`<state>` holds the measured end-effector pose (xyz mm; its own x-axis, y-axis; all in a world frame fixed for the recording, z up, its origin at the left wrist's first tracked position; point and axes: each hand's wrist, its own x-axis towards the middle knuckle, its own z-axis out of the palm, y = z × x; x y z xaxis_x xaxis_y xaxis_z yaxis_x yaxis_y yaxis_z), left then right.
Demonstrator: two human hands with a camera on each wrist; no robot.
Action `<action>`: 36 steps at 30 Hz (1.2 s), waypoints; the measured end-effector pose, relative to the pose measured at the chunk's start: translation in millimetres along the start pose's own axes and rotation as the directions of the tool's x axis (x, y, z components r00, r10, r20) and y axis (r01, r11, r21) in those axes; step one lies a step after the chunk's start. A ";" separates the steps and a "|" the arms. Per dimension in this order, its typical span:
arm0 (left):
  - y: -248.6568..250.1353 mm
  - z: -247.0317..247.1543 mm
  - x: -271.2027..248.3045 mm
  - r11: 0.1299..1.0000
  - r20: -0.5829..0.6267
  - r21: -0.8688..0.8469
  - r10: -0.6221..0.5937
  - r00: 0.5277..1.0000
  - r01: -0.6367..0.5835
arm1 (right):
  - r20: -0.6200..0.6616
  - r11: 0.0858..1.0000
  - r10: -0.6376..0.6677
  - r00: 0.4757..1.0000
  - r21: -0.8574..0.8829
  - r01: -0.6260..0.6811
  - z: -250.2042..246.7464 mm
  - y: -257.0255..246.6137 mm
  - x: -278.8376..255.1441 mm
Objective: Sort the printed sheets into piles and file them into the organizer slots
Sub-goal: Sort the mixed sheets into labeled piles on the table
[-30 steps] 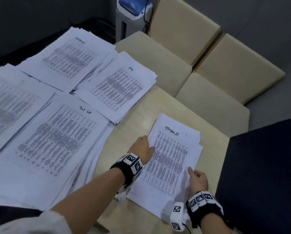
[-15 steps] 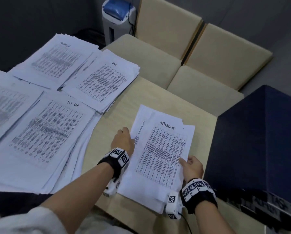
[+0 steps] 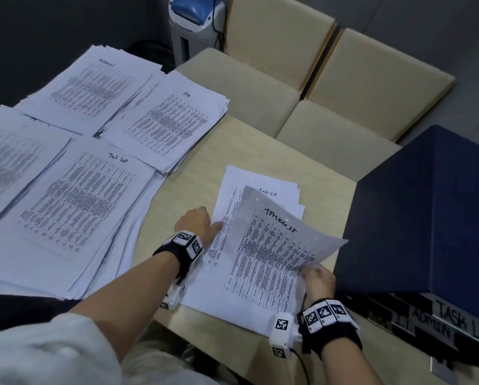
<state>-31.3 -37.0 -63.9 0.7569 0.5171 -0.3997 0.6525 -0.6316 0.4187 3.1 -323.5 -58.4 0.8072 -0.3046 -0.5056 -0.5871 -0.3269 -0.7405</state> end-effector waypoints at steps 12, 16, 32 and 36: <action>-5.7 -16.3 7.1 0.990 0.020 -0.134 -0.035 0.999 0.037 | 0.084 0.995 0.012 0.996 0.094 -0.020 1.7 -15.0 -9.1; -9.2 -22.0 9.8 0.993 0.053 -0.114 -0.018 0.998 0.024 | 0.113 0.995 0.040 0.993 0.089 -0.050 3.8 -19.8 -11.7; 20.0 -59.3 -0.9 0.821 -0.057 0.520 0.308 0.950 -0.235 | 0.105 0.996 0.045 0.993 0.067 -0.052 6.8 -19.6 -5.9; 23.5 -62.5 -7.8 0.848 -0.051 0.472 0.297 0.953 -0.239 | 0.124 0.993 0.027 0.992 0.113 -0.041 7.7 -20.4 -7.8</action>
<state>-19.6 -19.7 0.0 0.9175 0.3345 -0.2154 0.3554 -0.9324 0.0661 9.2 -307.6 -42.8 0.7922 -0.2000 -0.5766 -0.6095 -0.2108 -0.7642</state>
